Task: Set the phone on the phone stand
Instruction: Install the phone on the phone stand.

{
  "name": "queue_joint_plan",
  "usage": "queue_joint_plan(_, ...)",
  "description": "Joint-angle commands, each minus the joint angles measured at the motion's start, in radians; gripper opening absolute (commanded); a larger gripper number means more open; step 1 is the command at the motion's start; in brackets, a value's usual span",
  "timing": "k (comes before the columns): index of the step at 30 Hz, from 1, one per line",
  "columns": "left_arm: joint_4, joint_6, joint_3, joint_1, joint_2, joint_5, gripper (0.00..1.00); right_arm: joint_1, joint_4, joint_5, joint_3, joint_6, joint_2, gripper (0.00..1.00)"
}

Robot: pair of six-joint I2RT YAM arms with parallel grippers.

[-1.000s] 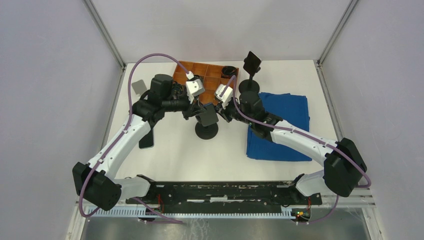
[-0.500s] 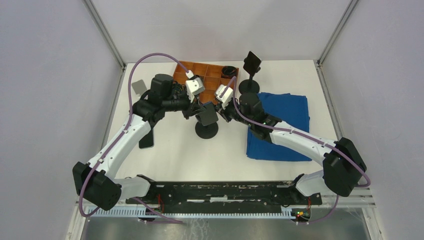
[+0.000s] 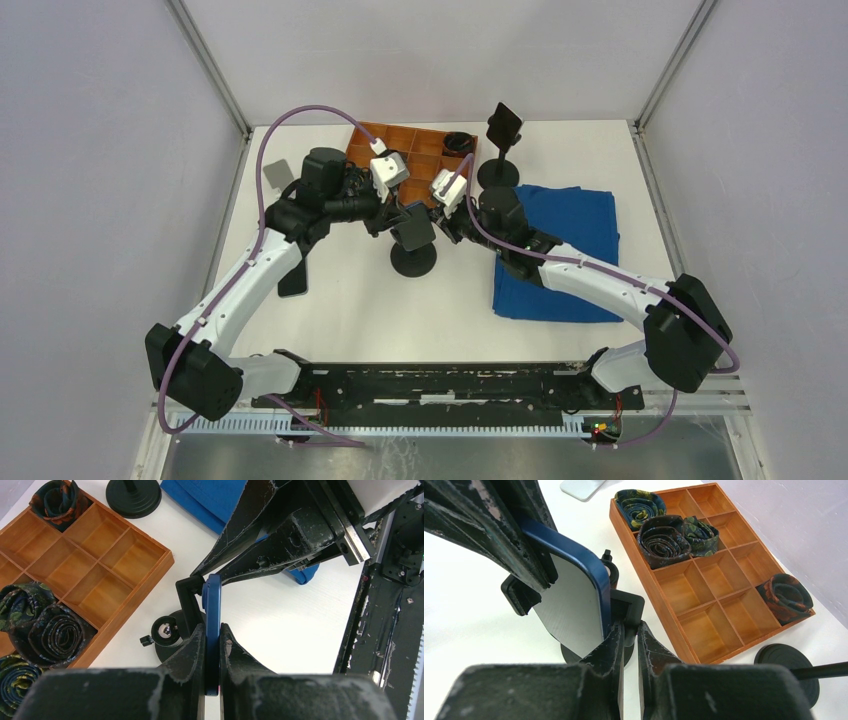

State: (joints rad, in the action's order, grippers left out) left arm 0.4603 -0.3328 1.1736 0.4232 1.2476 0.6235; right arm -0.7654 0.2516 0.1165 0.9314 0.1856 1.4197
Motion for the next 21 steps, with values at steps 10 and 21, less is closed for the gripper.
queue_joint_plan(10,-0.089,0.023,0.057,-0.051,-0.025,-0.265,0.02,0.033,-0.091,-0.110,-0.043,0.068,-0.004,0.00)
queue_joint_plan(21,-0.090,0.040,0.061,-0.051,-0.014,-0.299,0.02,0.034,-0.090,-0.110,-0.045,0.068,-0.003,0.00)
